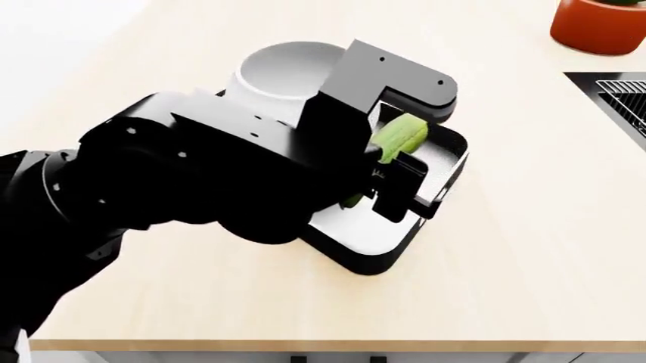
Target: Place the two vegetables and bowl onto the tray for setting up a vegetable dip station.
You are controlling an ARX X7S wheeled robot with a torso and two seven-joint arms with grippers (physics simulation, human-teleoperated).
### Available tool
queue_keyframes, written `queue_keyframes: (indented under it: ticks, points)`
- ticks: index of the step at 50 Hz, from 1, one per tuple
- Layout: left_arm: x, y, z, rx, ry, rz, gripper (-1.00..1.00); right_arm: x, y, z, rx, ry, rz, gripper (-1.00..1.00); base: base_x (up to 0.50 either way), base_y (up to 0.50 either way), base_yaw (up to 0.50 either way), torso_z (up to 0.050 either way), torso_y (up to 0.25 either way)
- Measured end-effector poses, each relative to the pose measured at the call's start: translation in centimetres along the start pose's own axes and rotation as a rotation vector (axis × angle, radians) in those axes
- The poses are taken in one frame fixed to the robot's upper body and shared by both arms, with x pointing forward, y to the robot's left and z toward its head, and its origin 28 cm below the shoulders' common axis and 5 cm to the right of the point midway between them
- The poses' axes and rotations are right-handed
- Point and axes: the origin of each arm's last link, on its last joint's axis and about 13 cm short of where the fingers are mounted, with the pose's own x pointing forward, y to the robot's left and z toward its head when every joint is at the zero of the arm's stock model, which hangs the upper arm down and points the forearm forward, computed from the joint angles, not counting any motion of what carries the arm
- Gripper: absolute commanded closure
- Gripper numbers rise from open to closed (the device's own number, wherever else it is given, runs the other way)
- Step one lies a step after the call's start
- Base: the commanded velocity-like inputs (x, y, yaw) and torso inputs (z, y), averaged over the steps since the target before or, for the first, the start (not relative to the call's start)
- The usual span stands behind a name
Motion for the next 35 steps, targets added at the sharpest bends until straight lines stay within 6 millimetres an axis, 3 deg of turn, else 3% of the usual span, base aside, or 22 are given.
queue_keyframes:
  ticks: [35]
  points:
    - [0.6, 0.28, -0.89, -0.012, 0.04, -0.019, 1.0, 0.03, 0.14, 0.02, 0.002, -0.005, 0.008, -1.0, 0.0, 0.0, 0.0, 0.0, 0.001]
